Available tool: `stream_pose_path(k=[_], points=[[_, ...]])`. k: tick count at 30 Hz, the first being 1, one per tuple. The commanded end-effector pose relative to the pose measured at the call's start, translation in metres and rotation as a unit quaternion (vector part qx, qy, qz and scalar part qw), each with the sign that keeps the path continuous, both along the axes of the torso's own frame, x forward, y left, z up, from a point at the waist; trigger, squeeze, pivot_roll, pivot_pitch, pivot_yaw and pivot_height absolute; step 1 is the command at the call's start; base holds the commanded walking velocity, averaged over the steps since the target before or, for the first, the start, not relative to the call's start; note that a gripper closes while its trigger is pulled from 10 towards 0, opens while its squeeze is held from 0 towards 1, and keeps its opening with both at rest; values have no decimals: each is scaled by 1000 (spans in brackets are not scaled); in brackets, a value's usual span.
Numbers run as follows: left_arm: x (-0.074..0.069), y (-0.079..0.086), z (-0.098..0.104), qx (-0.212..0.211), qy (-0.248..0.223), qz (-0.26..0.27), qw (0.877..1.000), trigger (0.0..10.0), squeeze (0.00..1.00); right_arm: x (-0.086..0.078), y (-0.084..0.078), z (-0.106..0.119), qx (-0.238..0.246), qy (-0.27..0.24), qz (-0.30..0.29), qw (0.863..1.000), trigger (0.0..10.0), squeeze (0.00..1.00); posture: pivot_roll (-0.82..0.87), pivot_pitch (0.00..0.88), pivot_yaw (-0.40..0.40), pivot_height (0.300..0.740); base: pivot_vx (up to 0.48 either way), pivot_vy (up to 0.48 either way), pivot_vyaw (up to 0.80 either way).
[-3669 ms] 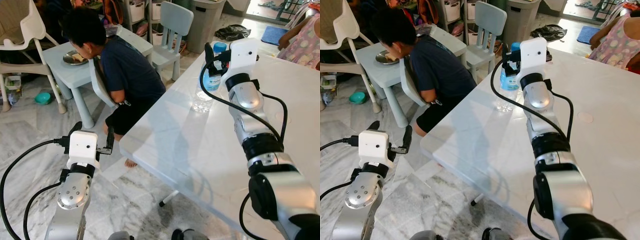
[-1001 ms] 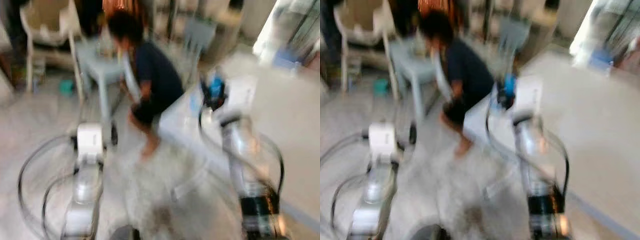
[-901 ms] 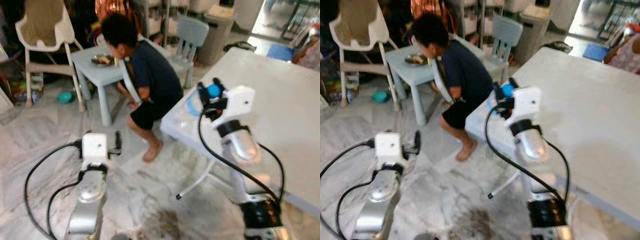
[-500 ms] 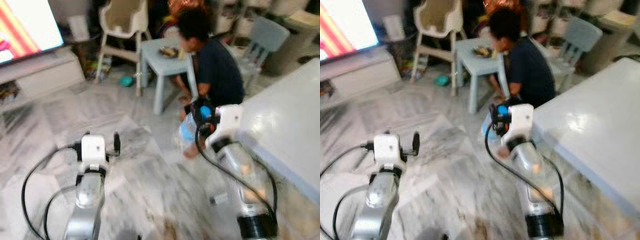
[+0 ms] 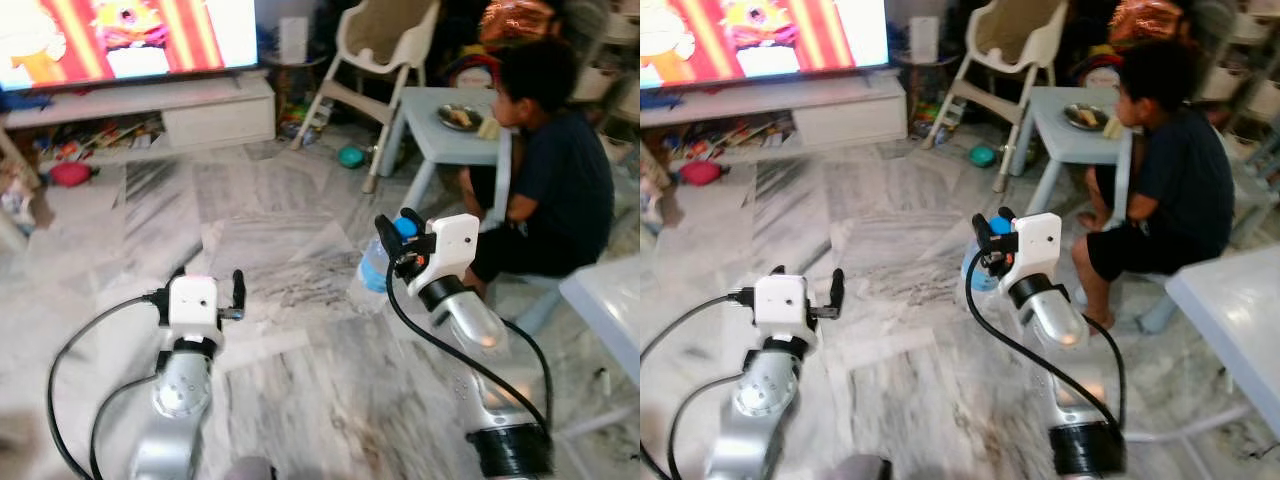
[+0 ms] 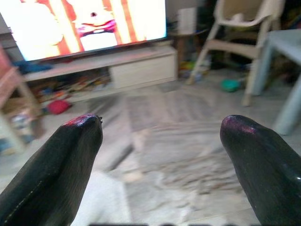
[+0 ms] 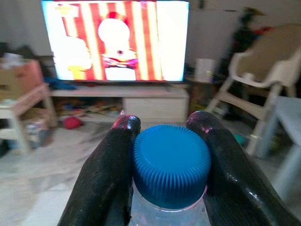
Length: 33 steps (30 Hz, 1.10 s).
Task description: Restocking fridge
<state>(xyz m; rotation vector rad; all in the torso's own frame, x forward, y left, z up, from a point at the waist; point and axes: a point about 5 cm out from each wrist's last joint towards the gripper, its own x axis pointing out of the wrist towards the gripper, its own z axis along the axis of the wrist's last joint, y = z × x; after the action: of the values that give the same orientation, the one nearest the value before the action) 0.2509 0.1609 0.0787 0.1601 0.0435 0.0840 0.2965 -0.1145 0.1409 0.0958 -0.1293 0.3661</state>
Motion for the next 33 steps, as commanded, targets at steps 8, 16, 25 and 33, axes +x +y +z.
stream_pose_path(k=[8,16,25,33], points=[[-6,-4,-2,4,-1,-6,1000,10000,0,-2,-7,-1,-6,-6,-4,1000,10000,0,97,0,-84,740,0,-137,788],[-5,7,0,11,-8,11,1000,10000,0,-6,-5,-5,-14,-5,3,1000,10000,0,95,0,-76,740,0,0,788],[-20,20,-5,17,-3,42,999,10000,0,-11,-20,-12,-6,9,-27,1000,10000,0,86,0,-65,740,0,0,788],[-36,36,-10,29,9,76,997,10000,0,-22,-49,-25,-50,18,-81,995,10000,0,77,0,-56,740,0,0,788]])
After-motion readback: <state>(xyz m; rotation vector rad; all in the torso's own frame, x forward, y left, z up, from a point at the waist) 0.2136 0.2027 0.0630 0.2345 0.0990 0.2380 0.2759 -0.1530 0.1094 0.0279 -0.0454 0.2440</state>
